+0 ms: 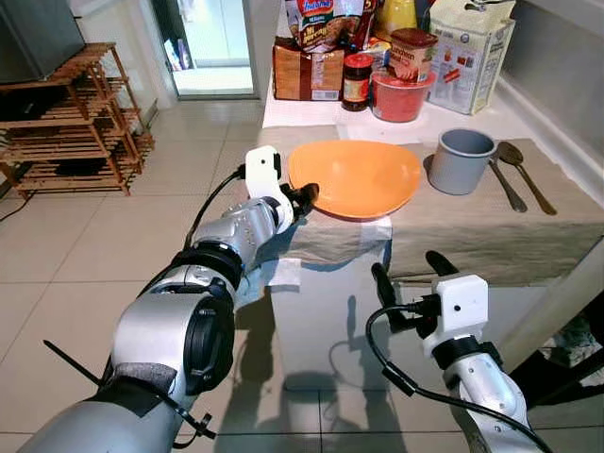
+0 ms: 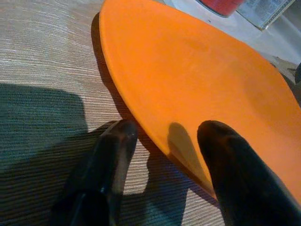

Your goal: Setting the table

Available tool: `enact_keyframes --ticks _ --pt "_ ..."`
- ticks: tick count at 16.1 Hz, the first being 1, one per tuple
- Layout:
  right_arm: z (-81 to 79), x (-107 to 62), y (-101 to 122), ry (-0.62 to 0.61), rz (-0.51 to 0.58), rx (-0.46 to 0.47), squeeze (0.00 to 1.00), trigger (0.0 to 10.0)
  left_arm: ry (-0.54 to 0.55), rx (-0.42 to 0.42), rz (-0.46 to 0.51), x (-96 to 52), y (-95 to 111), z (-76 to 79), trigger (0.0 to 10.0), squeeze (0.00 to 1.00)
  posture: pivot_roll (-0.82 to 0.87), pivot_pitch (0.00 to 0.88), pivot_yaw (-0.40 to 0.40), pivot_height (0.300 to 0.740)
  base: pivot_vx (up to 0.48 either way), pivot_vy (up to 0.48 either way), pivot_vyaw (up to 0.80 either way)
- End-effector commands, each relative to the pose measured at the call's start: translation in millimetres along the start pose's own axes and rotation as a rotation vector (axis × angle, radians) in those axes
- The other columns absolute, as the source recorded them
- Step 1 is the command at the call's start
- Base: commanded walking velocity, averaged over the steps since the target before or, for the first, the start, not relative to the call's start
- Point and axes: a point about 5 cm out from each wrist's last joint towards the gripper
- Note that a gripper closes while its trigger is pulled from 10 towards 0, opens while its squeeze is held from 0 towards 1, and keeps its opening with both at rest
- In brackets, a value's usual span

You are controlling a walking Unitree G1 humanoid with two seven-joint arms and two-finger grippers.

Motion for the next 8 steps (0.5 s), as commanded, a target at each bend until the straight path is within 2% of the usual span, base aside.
enact_keyframes --ticks 1,8 --pt "-2.0 -1.4 2.4 0.002 0.000 -0.001 0.00 10.0 0.001 0.003 -0.073 0.0 -17.6 -1.3 0.0 0.00 -0.19 0.064 0.070 0.740 0.000 0.000 0.00" --pt "-5.6 -0.2 1.9 0.010 0.003 0.007 0.00 10.0 -0.001 0.103 -0.055 -0.3 -10.3 -2.4 0.0 0.00 -0.18 0.055 0.072 0.740 0.000 0.000 0.00"
Point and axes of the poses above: a point about 5 cm out from each wrist's last joint towards the gripper, its own x axis pointing out of the wrist towards the gripper, its own y axis along the axis of the wrist's last joint, z = x × y, and after that the axes turned 10 degrees about x, right-handed
